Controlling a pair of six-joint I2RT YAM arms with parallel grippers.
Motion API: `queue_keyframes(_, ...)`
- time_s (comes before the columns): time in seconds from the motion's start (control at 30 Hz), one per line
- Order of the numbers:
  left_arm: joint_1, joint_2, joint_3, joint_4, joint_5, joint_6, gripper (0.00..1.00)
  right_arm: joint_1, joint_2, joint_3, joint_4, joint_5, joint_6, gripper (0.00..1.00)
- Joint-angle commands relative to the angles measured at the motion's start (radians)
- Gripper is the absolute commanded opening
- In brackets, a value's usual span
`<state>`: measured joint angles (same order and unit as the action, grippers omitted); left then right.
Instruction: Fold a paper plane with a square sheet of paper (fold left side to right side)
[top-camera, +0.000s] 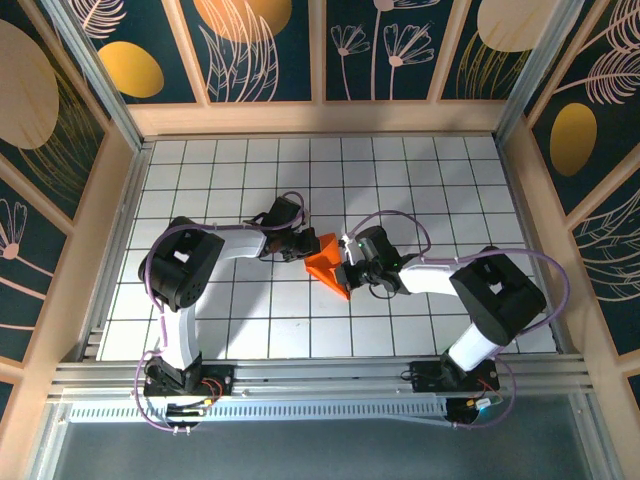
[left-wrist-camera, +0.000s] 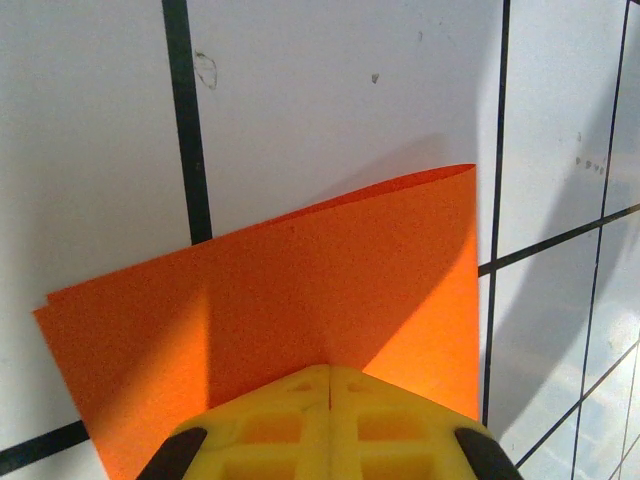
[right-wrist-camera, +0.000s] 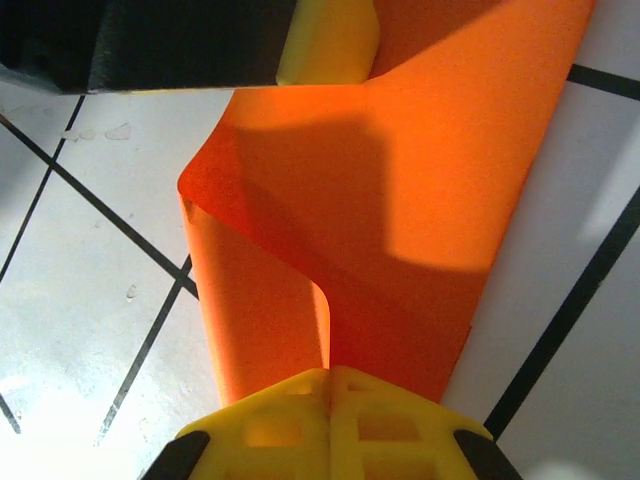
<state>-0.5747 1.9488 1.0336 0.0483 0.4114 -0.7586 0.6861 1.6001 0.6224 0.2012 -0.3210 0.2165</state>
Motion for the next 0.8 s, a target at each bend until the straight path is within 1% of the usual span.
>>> queue_keyframes(0.0, -0.005, 0.055, -0.009, -0.070, -0.046, 0.022, 0.04, -0.010, 0.012, 0.033, -0.014, 0.023, 0.005, 0.00)
queue_keyframes(0.77, -0.007, 0.060, -0.011, -0.067, -0.046, 0.021, 0.04, -0.013, 0.047, 0.045, -0.017, 0.026, 0.002, 0.00)
